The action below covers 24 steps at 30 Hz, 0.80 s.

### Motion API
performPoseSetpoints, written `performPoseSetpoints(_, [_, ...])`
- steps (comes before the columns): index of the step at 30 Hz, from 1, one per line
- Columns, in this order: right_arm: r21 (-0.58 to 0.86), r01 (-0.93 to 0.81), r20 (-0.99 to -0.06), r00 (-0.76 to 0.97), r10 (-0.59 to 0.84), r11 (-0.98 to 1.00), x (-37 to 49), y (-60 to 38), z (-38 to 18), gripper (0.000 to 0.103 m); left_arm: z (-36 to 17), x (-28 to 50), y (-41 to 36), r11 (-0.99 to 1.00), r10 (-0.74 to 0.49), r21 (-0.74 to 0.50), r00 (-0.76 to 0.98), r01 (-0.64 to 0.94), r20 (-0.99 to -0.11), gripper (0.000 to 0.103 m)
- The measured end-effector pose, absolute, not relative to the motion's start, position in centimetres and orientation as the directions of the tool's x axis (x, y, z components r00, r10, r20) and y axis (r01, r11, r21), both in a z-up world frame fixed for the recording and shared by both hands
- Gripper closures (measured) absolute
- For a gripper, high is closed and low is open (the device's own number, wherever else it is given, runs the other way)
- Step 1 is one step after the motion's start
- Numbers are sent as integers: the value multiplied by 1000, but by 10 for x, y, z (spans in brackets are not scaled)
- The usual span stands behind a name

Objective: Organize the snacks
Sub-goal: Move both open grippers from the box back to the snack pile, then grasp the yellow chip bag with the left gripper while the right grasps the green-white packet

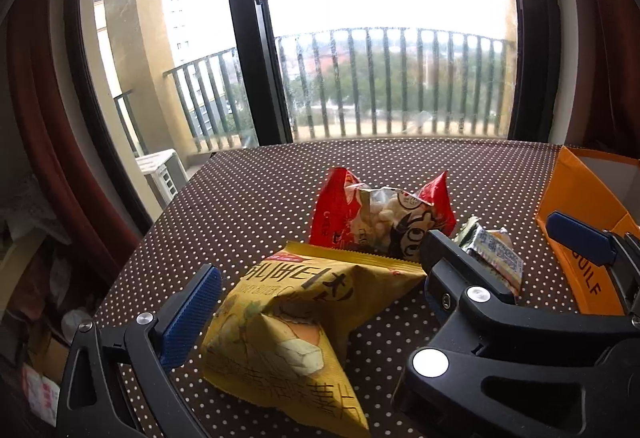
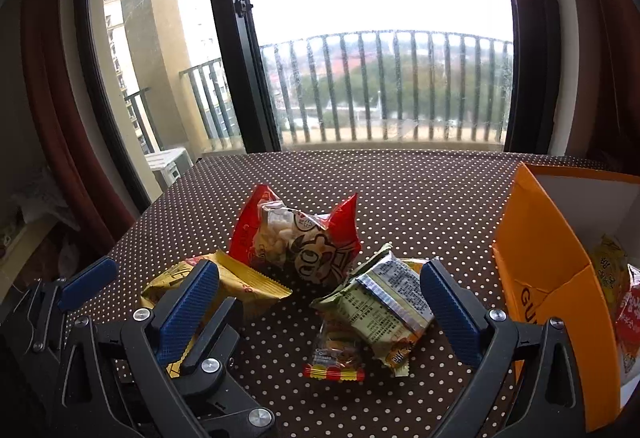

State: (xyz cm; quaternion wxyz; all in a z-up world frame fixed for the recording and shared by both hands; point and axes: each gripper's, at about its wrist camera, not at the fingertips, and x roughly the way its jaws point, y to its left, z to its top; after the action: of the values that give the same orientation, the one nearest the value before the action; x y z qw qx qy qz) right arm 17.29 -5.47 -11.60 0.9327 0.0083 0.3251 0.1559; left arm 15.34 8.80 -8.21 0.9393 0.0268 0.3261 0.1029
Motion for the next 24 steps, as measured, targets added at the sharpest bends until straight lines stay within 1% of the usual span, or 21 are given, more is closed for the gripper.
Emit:
performPoseSetpoints(5, [112, -300, -633, 714, 301, 947, 179, -39, -125, 1, -94, 160, 106, 974, 222, 108, 735, -201, -640, 1])
performPoseSetpoints(14, [87, -285, -682, 681, 266, 955, 186, -29, -140, 1, -120, 172, 121, 981, 128, -4, 673, -192, -729, 1])
performPoseSetpoints(17, [78, -278, -691, 677, 253, 957, 188, -32, -144, 1, -125, 174, 117, 980, 134, -3, 663, -201, -736, 1])
performPoseSetpoints(20, [81, -267, -699, 671, 245, 960, 189, -38, -145, 1, -128, 173, 113, 969, 156, -14, 660, -246, -735, 4])
performPoseSetpoints(22, [83, -251, -705, 669, 235, 964, 191, -44, -147, 1, -131, 175, 107, 968, 156, -16, 651, -251, -743, 10])
performPoseSetpoints(24, [73, -236, -709, 670, 217, 969, 193, -49, -150, 1, -133, 176, 101, 966, 178, 8, 646, -258, -742, 10])
